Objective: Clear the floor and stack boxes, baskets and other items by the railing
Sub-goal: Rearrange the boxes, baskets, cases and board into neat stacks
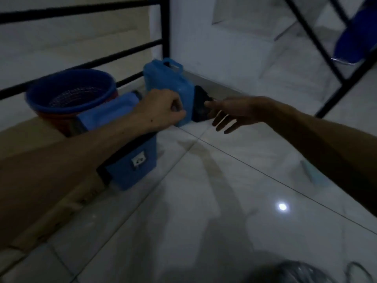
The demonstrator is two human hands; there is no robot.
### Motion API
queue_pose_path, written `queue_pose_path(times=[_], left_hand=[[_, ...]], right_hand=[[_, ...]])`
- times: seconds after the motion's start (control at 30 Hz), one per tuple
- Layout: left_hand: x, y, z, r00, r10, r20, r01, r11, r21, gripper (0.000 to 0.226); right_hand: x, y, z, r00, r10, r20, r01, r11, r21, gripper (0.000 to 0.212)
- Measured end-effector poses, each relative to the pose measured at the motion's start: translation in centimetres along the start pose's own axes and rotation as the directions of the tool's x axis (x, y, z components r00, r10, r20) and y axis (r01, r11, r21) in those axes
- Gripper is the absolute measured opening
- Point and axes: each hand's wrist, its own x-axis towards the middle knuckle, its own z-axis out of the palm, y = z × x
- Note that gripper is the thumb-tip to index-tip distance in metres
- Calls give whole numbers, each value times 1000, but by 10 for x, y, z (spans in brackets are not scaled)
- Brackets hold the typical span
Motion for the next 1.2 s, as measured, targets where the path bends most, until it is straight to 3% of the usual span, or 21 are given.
queue_pose_path(times=[0.1,0.17,0.23,0.33,0.43,0.5,0.53,0.63,0.77,0.93,1.2], left_hand=[[1,63,39,965,79,250,-31,981,-192,17],[-9,111,69,877,177,446,-44,955,-292,26],[-23,158,95,745,316,587,-111,927,-358,37],[-45,221,120,547,487,681,-194,865,-463,52],[-68,267,137,280,516,810,-200,856,-476,64],[-80,281,150,121,525,842,-188,845,-500,55],[-83,284,157,90,554,827,-202,824,-530,44],[-78,288,162,108,623,775,-135,781,-609,21],[-57,281,152,148,617,773,114,765,-634,26],[-42,273,138,131,625,769,185,747,-639,23],[-11,241,125,324,591,738,344,653,-674,18]], right_hand=[[-40,43,-31,994,99,-40,-101,993,-63,60],[-66,75,-45,983,176,-58,-179,982,-63,57],[-89,105,-52,967,246,-66,-249,967,-55,57],[-116,145,-53,930,364,-47,-367,927,-79,59],[-135,177,-48,882,470,-31,-471,876,-108,57],[-146,193,-45,864,502,-38,-503,858,-107,56],[-151,200,-44,859,510,-40,-511,854,-100,55],[-162,216,-43,850,525,-34,-526,847,-73,54],[-169,229,-41,838,544,-36,-545,837,-52,53],[-165,236,-34,840,541,-32,-541,833,-116,34],[-155,228,-20,866,500,36,-489,858,-155,23]])
